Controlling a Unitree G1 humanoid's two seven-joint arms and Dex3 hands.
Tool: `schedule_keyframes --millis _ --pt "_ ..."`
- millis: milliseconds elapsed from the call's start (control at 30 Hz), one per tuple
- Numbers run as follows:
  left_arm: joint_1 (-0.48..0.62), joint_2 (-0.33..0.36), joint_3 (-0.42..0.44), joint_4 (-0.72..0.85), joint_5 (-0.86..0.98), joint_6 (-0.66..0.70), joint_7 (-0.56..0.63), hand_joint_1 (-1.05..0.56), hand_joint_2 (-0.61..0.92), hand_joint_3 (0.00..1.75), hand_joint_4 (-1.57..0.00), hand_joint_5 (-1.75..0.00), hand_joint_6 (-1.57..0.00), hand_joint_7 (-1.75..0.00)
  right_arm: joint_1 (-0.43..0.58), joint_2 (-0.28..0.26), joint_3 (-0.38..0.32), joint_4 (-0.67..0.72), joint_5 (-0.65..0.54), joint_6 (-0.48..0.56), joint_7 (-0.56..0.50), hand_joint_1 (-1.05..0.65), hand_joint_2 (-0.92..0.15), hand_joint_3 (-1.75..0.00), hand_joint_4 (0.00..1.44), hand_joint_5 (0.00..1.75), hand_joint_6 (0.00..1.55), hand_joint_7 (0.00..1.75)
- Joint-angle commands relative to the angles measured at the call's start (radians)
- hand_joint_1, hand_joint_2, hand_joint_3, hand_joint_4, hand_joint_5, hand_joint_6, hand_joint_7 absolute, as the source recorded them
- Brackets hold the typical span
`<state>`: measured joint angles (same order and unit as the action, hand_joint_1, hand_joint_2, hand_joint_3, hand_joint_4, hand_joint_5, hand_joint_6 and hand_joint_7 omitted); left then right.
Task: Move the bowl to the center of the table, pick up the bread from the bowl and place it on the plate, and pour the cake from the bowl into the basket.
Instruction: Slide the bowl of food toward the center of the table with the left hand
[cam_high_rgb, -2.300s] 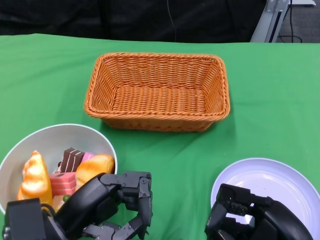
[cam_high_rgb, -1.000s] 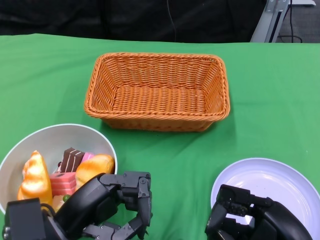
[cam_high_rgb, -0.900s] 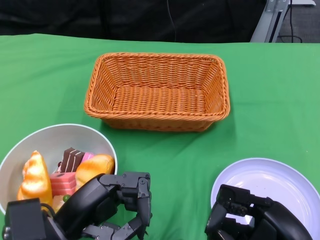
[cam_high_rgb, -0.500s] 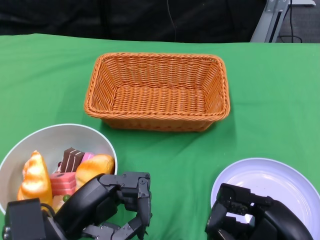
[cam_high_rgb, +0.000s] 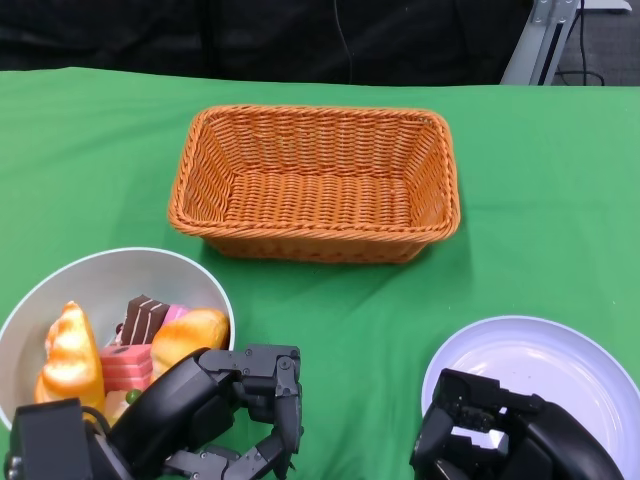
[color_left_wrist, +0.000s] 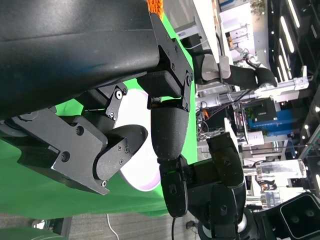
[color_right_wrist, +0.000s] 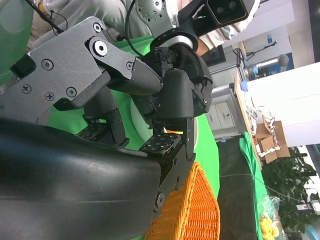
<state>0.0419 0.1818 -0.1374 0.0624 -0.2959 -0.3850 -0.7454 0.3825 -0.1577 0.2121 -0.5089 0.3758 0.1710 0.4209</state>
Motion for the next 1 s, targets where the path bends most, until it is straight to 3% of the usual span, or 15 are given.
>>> schedule_keyframes --millis 33,233,300,333,433,500,533,567,667,800,867,1000 --pt "-0.043 0.025 0.074 -0.056 -0.003 0.028 0.071 -0.05 0.57 1.11 -0.77 -1.72 -0.72 -1.47 0.006 0.003 0.007 -0.015 -0.023 -0.004 -0.029 -0.13 -0.49 -1.21 0.73 1.66 0.72 1.43" --pt "-0.090 0.059 0.187 -0.100 0.003 0.046 0.159 -0.06 0.61 0.98 -0.77 -1.51 -0.75 -1.21 -0.004 0.012 0.019 -0.009 -0.034 -0.015 -0.046 -0.09 -0.48 -1.24 0.70 1.68 0.69 1.45" --pt "-0.101 0.081 0.235 -0.113 0.001 0.057 0.187 -0.20 0.71 0.67 -0.77 -1.30 -0.81 -0.87 -0.017 0.021 0.019 0.014 -0.027 -0.035 -0.034 -0.10 -0.49 -1.24 0.70 1.69 0.70 1.46" --pt "-0.105 0.088 0.254 -0.116 -0.005 0.064 0.196 -0.28 0.81 0.41 -0.77 -1.13 -0.85 -0.63 -0.021 0.024 0.019 0.022 -0.026 -0.042 -0.030 -0.10 -0.49 -1.24 0.71 1.70 0.70 1.46" --pt "-0.108 0.094 0.277 -0.122 -0.018 0.079 0.202 -0.34 0.91 0.17 -0.77 -0.99 -0.89 -0.39 -0.024 0.027 0.020 0.032 -0.031 -0.055 -0.028 -0.10 -0.49 -1.26 0.72 1.69 0.71 1.46" --pt "-0.109 0.097 0.285 -0.125 -0.026 0.087 0.203 -0.36 0.92 0.15 -0.76 -0.94 -0.89 -0.33 -0.026 0.026 0.021 0.035 -0.036 -0.061 -0.028 -0.10 -0.48 -1.26 0.72 1.69 0.71 1.46" --pt "-0.121 0.121 0.332 -0.110 -0.050 0.099 0.212 -0.37 0.92 0.14 -0.76 -0.93 -0.89 -0.32 -0.030 0.028 0.018 0.042 -0.027 -0.056 -0.025 -0.10 -0.48 -1.27 0.72 1.69 0.71 1.46" --pt "-0.130 0.139 0.367 -0.098 -0.067 0.107 0.219 -0.47 0.92 0.15 -0.70 -0.62 -0.82 -0.18 -0.033 0.029 0.016 0.047 -0.020 -0.052 -0.023 -0.11 -0.50 -1.23 0.72 1.69 0.71 1.45" --pt "-0.156 0.190 0.441 -0.042 -0.039 0.125 0.262 -0.60 0.92 0.19 -0.69 -0.24 -0.75 -0.04 -0.045 0.030 0.016 0.061 -0.019 -0.051 -0.020 -0.13 -0.51 -1.20 0.72 1.70 0.71 1.44" --pt "-0.177 0.230 0.464 0.024 0.011 0.137 0.302 -0.65 0.92 0.21 -0.68 -0.12 -0.72 0.00 -0.051 0.030 0.020 0.068 -0.027 -0.052 -0.024 -0.13 -0.52 -1.19 0.72 1.70 0.71 1.45" --pt "-0.195 0.269 0.474 0.102 0.069 0.152 0.337 -0.68 0.92 0.29 -0.57 -0.05 -0.56 0.00 -0.051 0.033 0.024 0.065 -0.033 -0.044 -0.035 -0.14 -0.51 -1.19 0.71 1.69 0.71 1.44" --pt "-0.230 0.311 0.470 0.218 0.119 0.178 0.354 -0.70 0.92 0.35 -0.49 -0.01 -0.47 0.00 -0.052 0.034 0.027 0.063 -0.033 -0.035 -0.042 -0.14 -0.52 -1.19 0.71 1.69 0.71 1.43"
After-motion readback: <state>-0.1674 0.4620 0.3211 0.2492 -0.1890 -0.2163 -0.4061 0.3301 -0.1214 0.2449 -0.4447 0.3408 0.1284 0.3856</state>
